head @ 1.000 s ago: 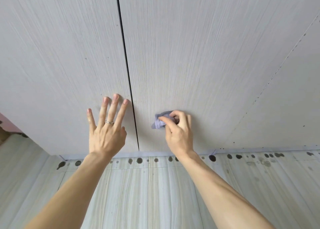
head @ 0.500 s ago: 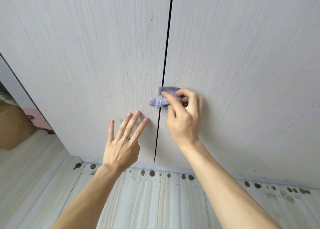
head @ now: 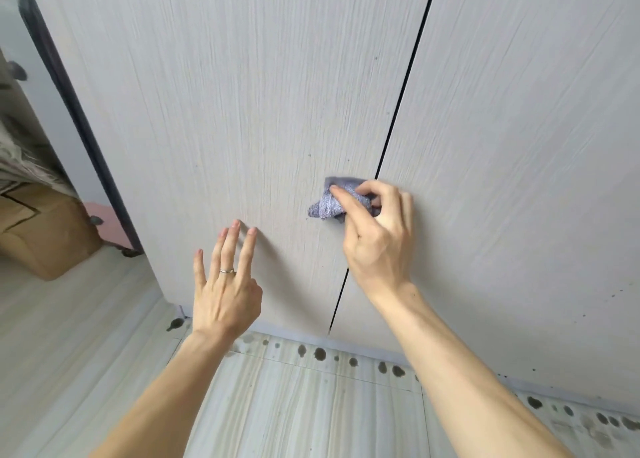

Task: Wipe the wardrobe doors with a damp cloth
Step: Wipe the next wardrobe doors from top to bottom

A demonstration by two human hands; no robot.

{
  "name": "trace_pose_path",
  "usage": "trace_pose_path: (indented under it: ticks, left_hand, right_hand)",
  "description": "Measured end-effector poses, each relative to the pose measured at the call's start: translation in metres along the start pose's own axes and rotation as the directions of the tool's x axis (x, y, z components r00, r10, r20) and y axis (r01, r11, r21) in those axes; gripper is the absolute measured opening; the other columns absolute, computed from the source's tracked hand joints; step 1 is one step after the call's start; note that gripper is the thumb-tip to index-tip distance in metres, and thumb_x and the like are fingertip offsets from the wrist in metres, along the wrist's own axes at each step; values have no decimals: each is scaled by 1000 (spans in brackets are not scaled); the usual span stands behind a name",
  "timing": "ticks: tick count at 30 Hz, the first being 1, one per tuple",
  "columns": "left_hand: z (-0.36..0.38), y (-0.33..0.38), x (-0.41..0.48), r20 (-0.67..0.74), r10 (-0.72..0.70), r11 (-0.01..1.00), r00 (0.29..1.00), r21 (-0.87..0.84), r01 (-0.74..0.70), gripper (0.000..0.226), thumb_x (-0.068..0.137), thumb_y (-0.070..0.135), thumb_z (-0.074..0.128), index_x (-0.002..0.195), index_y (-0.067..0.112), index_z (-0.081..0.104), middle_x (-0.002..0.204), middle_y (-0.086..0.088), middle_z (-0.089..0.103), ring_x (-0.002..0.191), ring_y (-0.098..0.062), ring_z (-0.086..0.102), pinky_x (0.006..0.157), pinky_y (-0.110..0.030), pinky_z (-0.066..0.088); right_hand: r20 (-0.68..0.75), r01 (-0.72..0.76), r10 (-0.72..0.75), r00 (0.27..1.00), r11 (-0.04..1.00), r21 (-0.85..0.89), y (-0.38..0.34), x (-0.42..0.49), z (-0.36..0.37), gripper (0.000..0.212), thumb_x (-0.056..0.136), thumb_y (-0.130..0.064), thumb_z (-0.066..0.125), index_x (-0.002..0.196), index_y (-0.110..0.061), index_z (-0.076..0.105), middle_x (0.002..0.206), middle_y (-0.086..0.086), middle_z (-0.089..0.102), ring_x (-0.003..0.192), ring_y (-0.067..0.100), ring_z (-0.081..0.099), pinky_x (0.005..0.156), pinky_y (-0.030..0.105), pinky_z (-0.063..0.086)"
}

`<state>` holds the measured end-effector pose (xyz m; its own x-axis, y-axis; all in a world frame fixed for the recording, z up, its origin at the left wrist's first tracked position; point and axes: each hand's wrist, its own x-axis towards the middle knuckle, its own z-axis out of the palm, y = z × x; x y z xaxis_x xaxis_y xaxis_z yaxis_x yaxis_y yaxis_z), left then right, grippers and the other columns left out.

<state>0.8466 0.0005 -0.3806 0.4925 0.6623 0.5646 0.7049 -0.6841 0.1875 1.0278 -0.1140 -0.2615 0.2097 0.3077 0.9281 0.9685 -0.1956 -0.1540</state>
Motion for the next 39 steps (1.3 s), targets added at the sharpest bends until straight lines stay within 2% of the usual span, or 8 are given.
trace_pose_path:
  ticks: [3, 6, 8, 17, 22, 25, 31, 39]
  left_hand:
    - [3, 1, 0, 31, -17, 1000, 999, -25, 18, 114, 71, 4, 75, 162, 21, 8, 170, -5, 2, 155, -22, 2, 117, -65, 18]
    - [5, -2, -1, 39, -3, 1000, 999, -18, 4, 118, 70, 5, 76, 163, 21, 6, 170, -4, -3, 156, -21, -3, 117, -65, 18]
    - [5, -9, -1, 41, 36, 999, 999, 8, -37, 119, 68, 6, 78, 163, 21, 8, 170, -3, -2, 156, -22, 2, 116, -65, 20]
    - [10, -24, 2, 4, 98, 992, 995, 80, -98, 117, 64, 5, 78, 162, 22, 16, 170, -1, 3, 154, -24, 16, 112, -70, 25]
    - [9, -24, 4, -50, 113, 991, 992, 80, -109, 115, 61, 3, 79, 160, 22, 22, 169, -4, 13, 150, -25, 23, 110, -68, 29]
    - [0, -29, 11, -109, 150, 987, 983, 79, -142, 106, 61, 1, 78, 154, 21, 33, 162, -7, 29, 142, -26, 36, 109, -65, 34]
    - [-39, -19, 58, -279, 149, 989, 949, 30, -146, 71, 80, 14, 55, 150, 19, 41, 157, -12, 33, 141, -30, 35, 113, -58, 24]
    - [-133, 37, 136, -398, 190, 977, 897, -9, -211, 64, 86, 21, 55, 148, 23, 41, 158, -10, 32, 144, -27, 28, 119, -51, 14]
  right_hand:
    - [58, 108, -105, 993, 992, -71, -8, -18, 13, 35, 89, -7, 61, 111, -30, 76, 103, 3, 65, 86, 27, 52, 69, 37, 41]
    - [318, 318, -268, 909, 940, -119, 6, -78, 23, 39, 75, -10, 70, 105, -33, 75, 98, -3, 63, 83, 24, 56, 69, 35, 34]
    - [427, 344, -254, 868, 927, -150, 15, -101, 24, 48, 63, -8, 77, 102, -34, 75, 97, -6, 61, 81, 22, 57, 72, 34, 33]
    - [48, 178, -173, 984, 976, -128, -37, 13, 28, 36, 87, -15, 65, 115, -37, 74, 102, -3, 66, 83, 23, 54, 77, 38, 34]
    - [282, 463, -411, 867, 874, -146, -26, -33, 43, 40, 85, -14, 55, 116, -32, 72, 97, -2, 66, 76, 26, 57, 72, 38, 33]
    - [371, 506, -422, 827, 846, -167, -16, -48, 42, 45, 81, -13, 50, 116, -33, 72, 96, -3, 65, 72, 26, 56, 71, 37, 32]
    - [74, 295, -286, 955, 937, -186, -30, 37, 16, 48, 83, -9, 62, 122, -35, 71, 102, -3, 67, 80, 25, 55, 76, 38, 35]
    - [-190, 105, -145, 971, 973, -207, -36, 205, -55, 44, 85, -10, 62, 120, -33, 72, 101, 1, 65, 82, 26, 58, 74, 37, 33]
